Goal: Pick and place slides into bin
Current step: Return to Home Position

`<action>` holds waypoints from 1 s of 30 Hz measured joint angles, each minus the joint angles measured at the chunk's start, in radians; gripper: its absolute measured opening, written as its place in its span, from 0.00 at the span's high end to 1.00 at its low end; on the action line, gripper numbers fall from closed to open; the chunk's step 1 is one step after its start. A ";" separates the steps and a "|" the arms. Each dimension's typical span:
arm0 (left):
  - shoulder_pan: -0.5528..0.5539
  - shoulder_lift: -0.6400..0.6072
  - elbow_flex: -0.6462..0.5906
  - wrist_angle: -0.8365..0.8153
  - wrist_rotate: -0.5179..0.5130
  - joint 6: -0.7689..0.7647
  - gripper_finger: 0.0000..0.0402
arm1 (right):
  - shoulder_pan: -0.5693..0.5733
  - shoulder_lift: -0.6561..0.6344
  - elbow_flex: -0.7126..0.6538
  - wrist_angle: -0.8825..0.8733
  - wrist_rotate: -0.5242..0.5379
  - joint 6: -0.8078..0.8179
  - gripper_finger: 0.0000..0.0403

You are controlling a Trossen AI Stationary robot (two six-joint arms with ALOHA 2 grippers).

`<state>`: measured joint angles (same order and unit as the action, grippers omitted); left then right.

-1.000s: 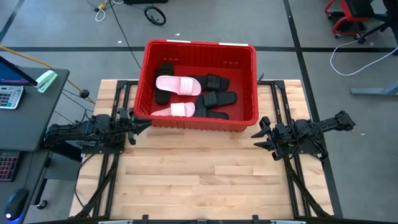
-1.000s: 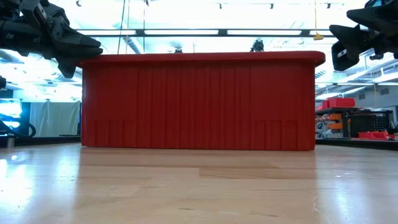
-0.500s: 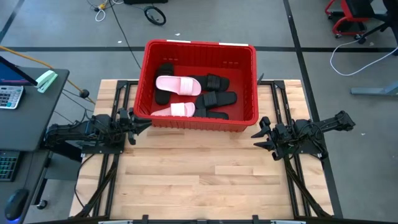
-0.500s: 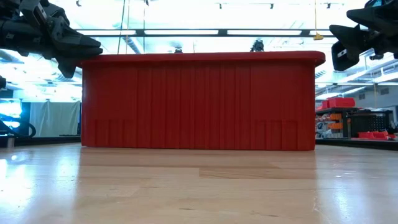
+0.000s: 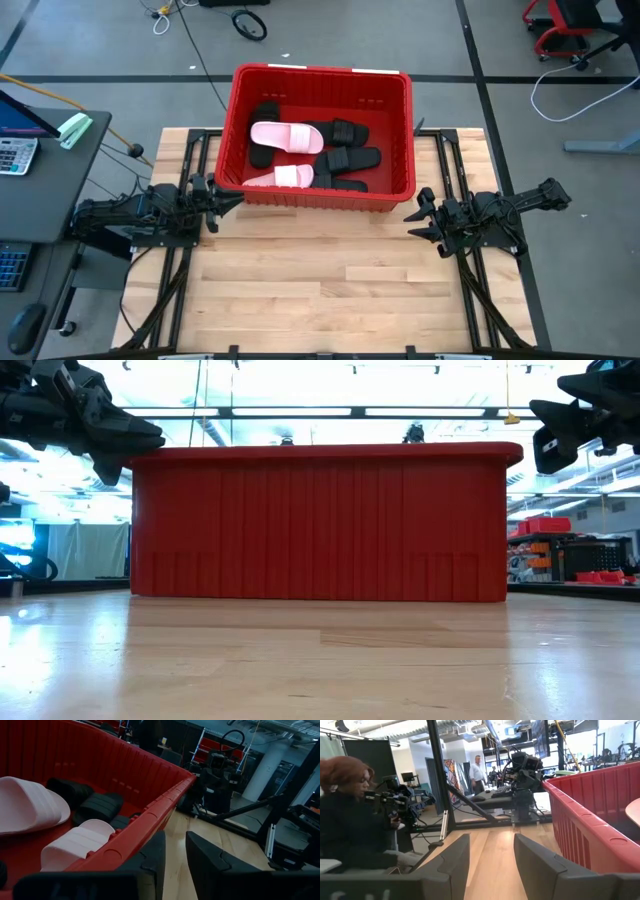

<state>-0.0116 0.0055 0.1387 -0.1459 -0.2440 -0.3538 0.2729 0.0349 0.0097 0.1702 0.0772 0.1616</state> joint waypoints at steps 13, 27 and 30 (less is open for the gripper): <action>0.000 0.000 0.000 0.000 0.000 0.000 0.78 | 0.000 0.000 0.000 0.000 0.000 0.000 0.60; 0.000 0.000 0.000 0.000 0.000 0.000 0.78 | 0.000 0.000 0.000 0.000 0.000 0.000 0.60; 0.000 0.000 0.000 0.000 0.000 0.000 0.77 | 0.000 0.000 0.000 0.000 0.000 0.000 0.60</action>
<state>-0.0116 0.0055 0.1387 -0.1459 -0.2443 -0.3536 0.2729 0.0349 0.0097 0.1701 0.0774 0.1616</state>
